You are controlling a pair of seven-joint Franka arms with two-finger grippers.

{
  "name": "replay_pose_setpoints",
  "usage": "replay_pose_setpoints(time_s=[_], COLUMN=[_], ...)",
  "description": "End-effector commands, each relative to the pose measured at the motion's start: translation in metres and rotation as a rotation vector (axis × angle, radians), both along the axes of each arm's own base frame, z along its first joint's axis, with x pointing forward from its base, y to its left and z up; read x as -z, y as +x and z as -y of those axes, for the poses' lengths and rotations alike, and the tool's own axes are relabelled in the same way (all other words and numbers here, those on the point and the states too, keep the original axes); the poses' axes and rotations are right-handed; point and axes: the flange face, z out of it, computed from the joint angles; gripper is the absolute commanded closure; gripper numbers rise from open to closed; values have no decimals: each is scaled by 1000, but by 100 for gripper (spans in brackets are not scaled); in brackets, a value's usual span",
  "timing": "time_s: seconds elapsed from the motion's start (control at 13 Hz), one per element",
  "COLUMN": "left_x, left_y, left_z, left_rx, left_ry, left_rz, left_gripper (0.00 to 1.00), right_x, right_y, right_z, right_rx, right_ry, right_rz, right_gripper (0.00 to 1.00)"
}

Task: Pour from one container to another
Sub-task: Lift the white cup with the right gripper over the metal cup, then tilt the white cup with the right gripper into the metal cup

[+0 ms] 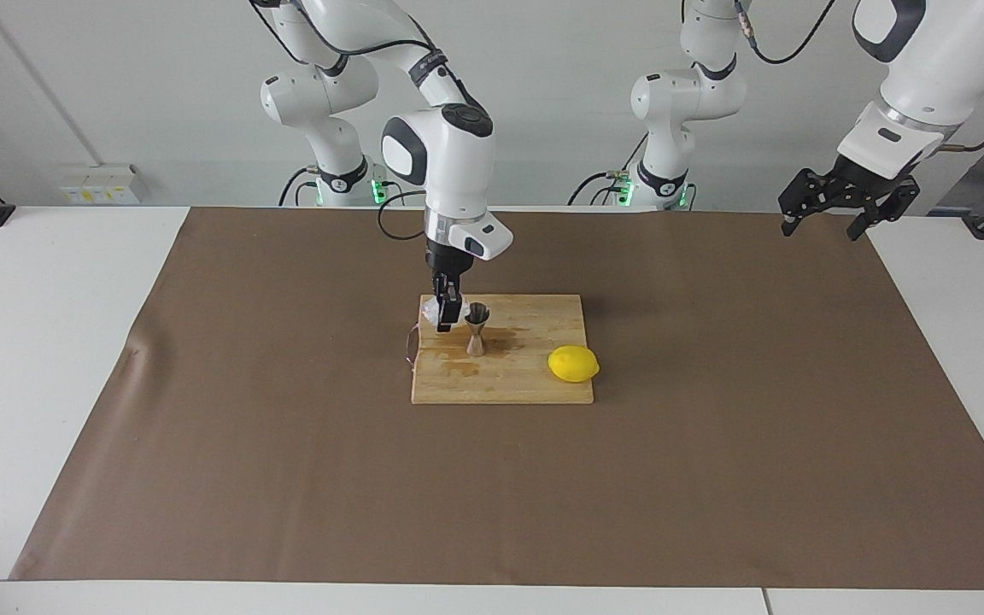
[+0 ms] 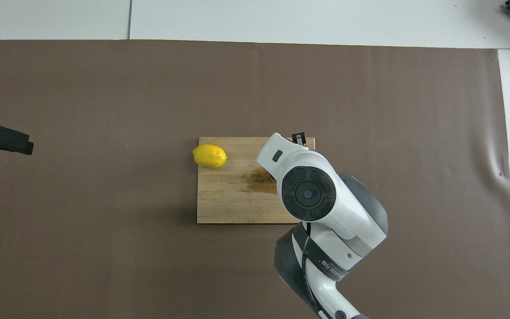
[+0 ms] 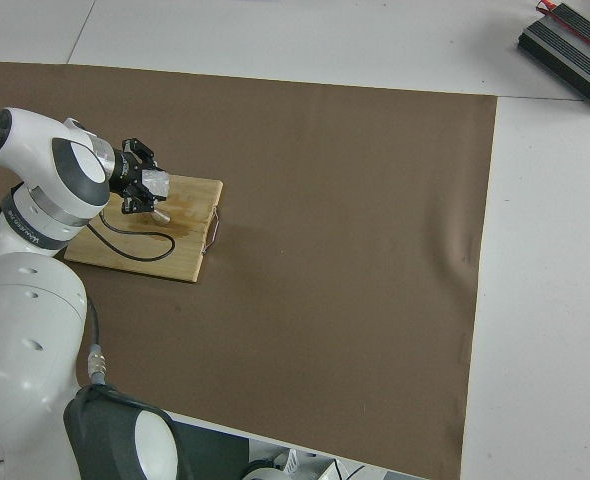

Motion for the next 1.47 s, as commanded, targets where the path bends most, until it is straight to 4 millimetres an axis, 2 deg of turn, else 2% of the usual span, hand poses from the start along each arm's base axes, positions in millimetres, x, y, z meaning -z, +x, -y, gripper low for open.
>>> replay_pose_setpoints(time_s=[0.0, 0.15, 0.85, 1.31, 1.39], left_x=[1, 1, 2, 1, 2], left_y=[-1, 0, 0, 0, 0], left_z=[-1, -2, -2, -2, -2], left_rx=[5, 3, 3, 3, 3], left_ry=[-2, -2, -2, -2, -2], left_rz=[-12, -9, -12, -9, -10], left_gripper=[0, 0, 0, 0, 0], right_x=[-8, -4, 1, 5, 5], right_y=[-9, -16, -19, -27, -33], right_z=[-6, -18, -18, -23, -31], right_rx=[-32, -72, -199, -244, -268], right_ry=[-49, -72, -187, -238, -262], right_rz=[30, 41, 73, 90, 99], right_gripper=[100, 100, 100, 100, 100])
